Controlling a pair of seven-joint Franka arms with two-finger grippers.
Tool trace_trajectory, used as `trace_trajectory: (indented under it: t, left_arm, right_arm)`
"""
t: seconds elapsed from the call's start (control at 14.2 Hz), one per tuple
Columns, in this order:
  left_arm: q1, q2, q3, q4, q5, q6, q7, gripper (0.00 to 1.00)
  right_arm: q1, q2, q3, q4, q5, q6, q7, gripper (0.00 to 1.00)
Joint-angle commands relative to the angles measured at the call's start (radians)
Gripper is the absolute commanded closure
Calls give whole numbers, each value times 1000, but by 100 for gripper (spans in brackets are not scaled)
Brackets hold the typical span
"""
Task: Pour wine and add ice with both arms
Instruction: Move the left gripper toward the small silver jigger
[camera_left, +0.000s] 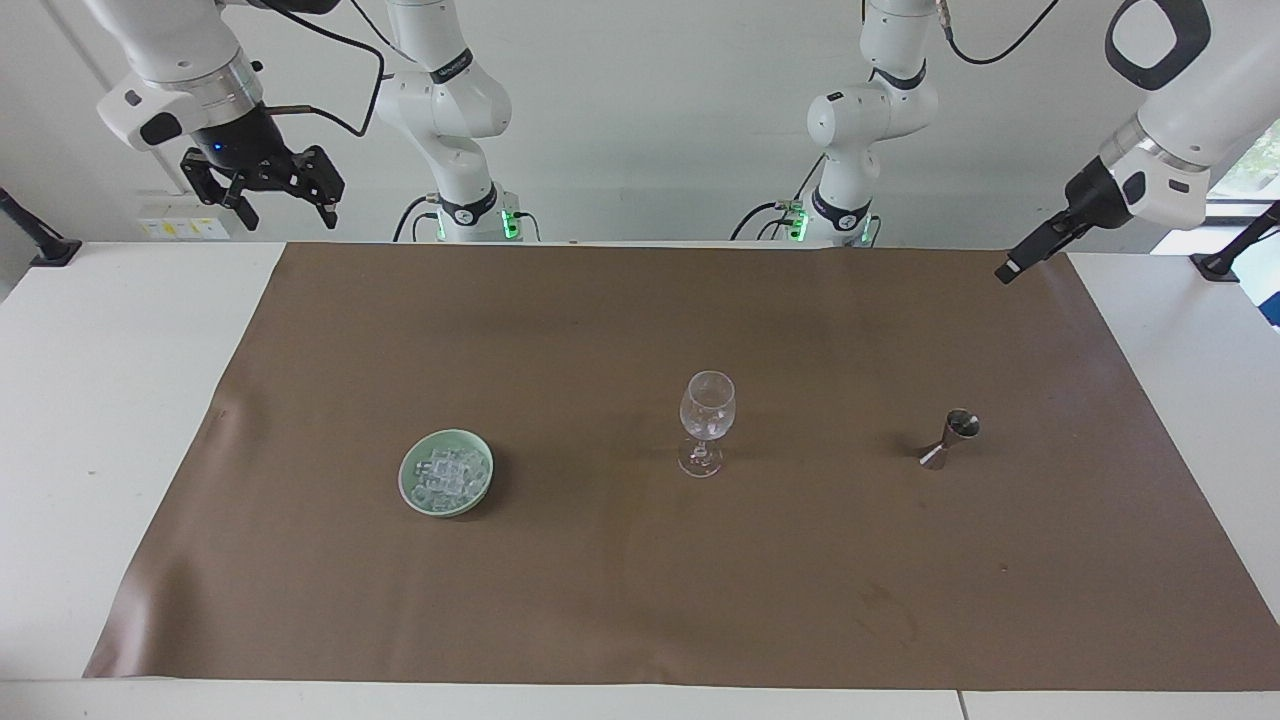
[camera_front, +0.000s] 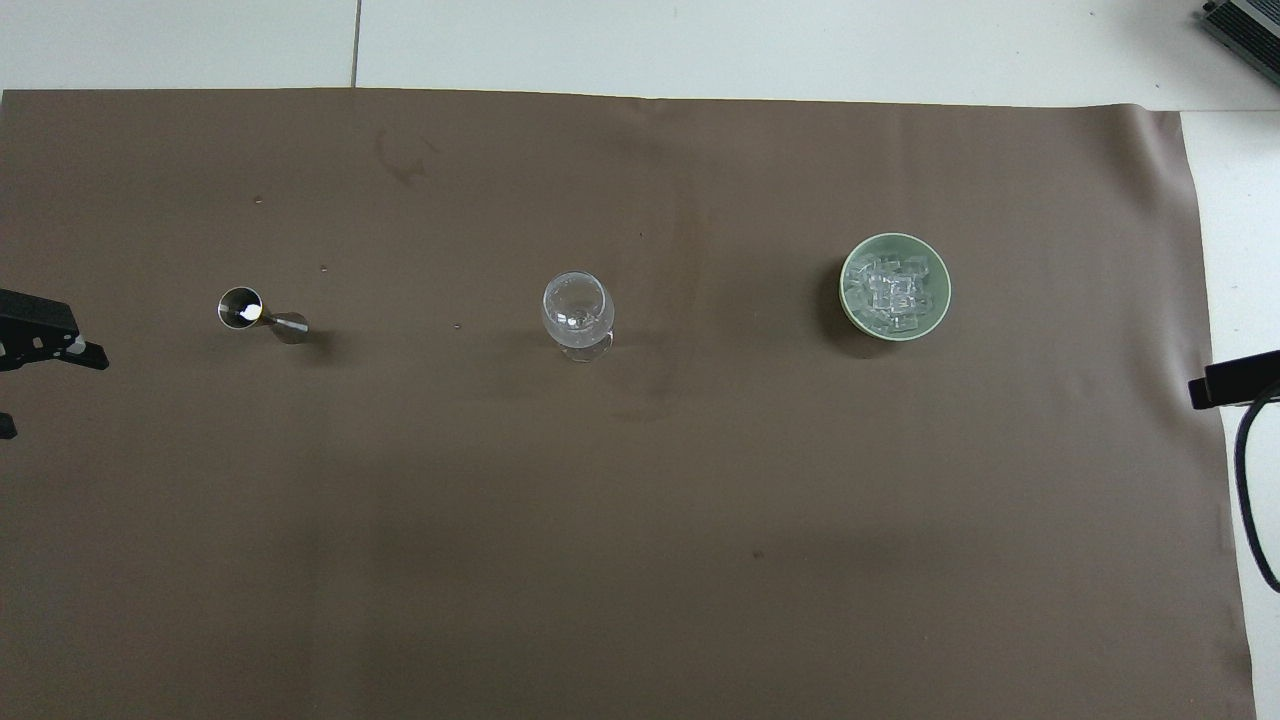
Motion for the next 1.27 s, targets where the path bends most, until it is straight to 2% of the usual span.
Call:
trace_trajectory:
  t: [0.0, 0.35, 0.56, 0.78, 0.92, 1.2]
  left_arm:
    - [77, 42, -9, -54, -79, 94, -115, 0]
    - [134, 97, -7, -69, -205, 179, -410, 0]
    - [243, 209, -7, -66, -344, 187, -430, 0]
    - [248, 275, -9, -72, -386, 278, -591, 0]
    - [258, 298, -7, -86, -448, 294, -646, 0]
    - [284, 289, -7, -186, -558, 383, -663, 0]
  right_arm:
    - [-2, -10, 1, -3, 11, -6, -10, 0]
    - [-2, -10, 1, -3, 13, -6, -10, 0]
    - [-2, -10, 1, -3, 13, -6, -10, 0]
    - [-2, -10, 1, -3, 13, -6, -10, 0]
    - [-2, -10, 1, -3, 13, -6, -10, 0]
    - [-2, -10, 1, -3, 13, -6, -10, 0]
